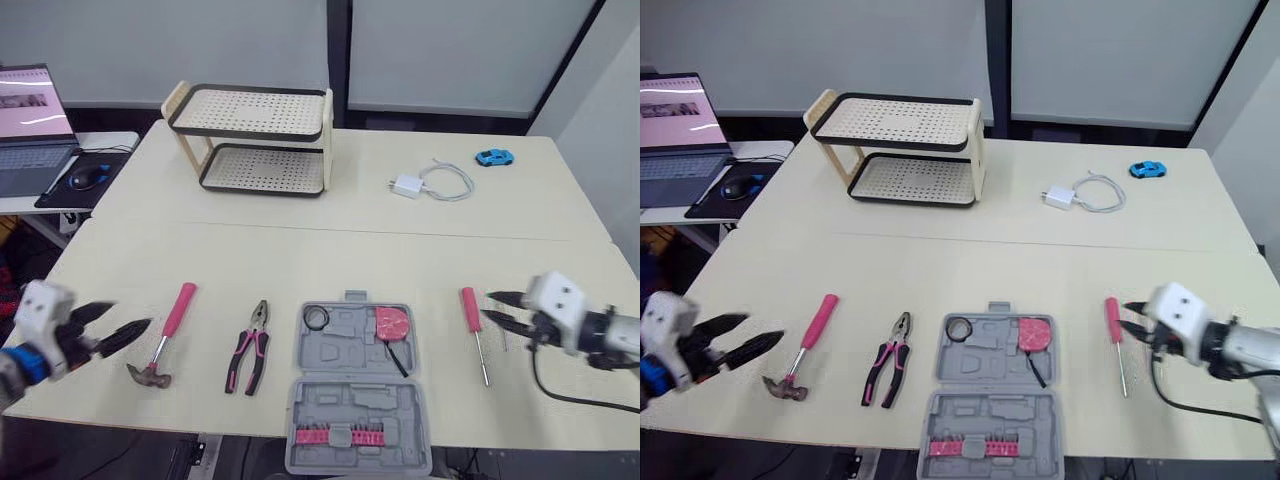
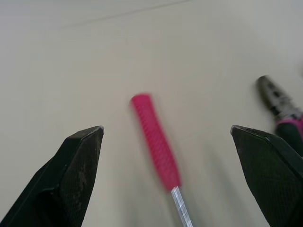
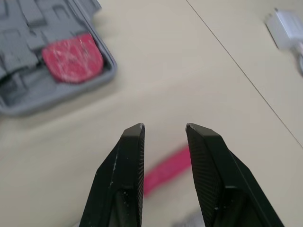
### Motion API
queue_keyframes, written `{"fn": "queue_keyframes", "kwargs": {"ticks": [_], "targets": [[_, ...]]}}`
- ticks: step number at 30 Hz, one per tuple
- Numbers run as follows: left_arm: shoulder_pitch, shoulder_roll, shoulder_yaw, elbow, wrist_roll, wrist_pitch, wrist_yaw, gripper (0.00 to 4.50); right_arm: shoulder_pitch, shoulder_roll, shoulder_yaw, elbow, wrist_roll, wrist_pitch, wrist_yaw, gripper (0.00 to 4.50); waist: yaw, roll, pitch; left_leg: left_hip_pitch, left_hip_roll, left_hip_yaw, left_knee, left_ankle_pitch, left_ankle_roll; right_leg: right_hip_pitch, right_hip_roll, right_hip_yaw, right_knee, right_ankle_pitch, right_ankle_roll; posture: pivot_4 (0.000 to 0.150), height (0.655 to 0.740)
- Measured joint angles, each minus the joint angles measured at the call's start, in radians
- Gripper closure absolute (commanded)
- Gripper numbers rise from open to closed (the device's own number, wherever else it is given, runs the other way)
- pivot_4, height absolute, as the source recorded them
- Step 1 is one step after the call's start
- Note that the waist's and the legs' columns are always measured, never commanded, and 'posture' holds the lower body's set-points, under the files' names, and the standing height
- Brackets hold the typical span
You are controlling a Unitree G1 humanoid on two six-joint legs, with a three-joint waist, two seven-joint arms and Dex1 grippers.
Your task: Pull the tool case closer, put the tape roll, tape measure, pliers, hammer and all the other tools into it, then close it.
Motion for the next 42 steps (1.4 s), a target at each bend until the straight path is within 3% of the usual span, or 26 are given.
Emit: {"fn": "queue_keyframes", "kwargs": {"ticks": [4,13,17,32,36,42], "targets": [[0.153,0.005,0.041,0.022,0.023,-0.045,-0.037,0.0,0.181,-0.046,-0.166,0.049,0.013,-0.049,0.087,3.05,0.0,-0.001,-0.001,0.003,0.001,0.0,-0.001,0.0,0.0,0.003,0.001,0.0,0.0,-0.001,-0.001,0.15,0.735],[0.26,0.041,0.049,0.019,0.034,-0.069,-0.127,0.0,0.368,-0.085,-0.269,0.044,0.036,-0.012,0.2,1.3,0.0,-0.003,-0.001,0.007,0.002,0.003,-0.002,0.0,0.0,0.006,0.001,0.001,-0.001,-0.005,0.002,0.15,0.735],[0.261,0.04,0.049,0.005,0.031,-0.051,-0.127,0.0,0.384,-0.087,-0.282,-0.004,0.057,0.031,0.215,0.06,-0.002,-0.003,-0.001,0.008,0.003,0.003,-0.002,0.0,0.0,0.006,0.001,0.001,-0.001,-0.005,0.002,0.15,0.735],[0.281,0.027,0.061,-0.04,0.026,-0.003,-0.102,0.0,0.33,-0.087,-0.247,-0.027,0.074,0.076,0.192,0.02,-0.002,-0.003,-0.001,0.008,0.003,0.003,-0.002,0.0,0.0,0.006,0.001,0.001,-0.001,-0.003,0.0,0.15,0.735],[0.348,-0.034,0.095,-0.196,-0.023,0.064,-0.078,0.0,0.266,-0.096,-0.234,-0.029,0.095,0.076,0.195,0.02,-0.003,-0.003,-0.001,0.008,0.003,0.004,-0.002,0.0,-0.001,0.006,0.001,0.002,-0.001,-0.003,0.0,0.15,0.735],[0.361,-0.215,0.092,-0.551,-0.136,0.211,0.089,0.0,0.095,-0.159,-0.123,-0.16,0.215,0.149,0.217,0.02,-0.003,-0.004,-0.001,0.007,0.004,0.003,-0.002,0.0,-0.001,0.007,0.002,0.002,-0.001,-0.003,0.0,0.15,0.735]]}}
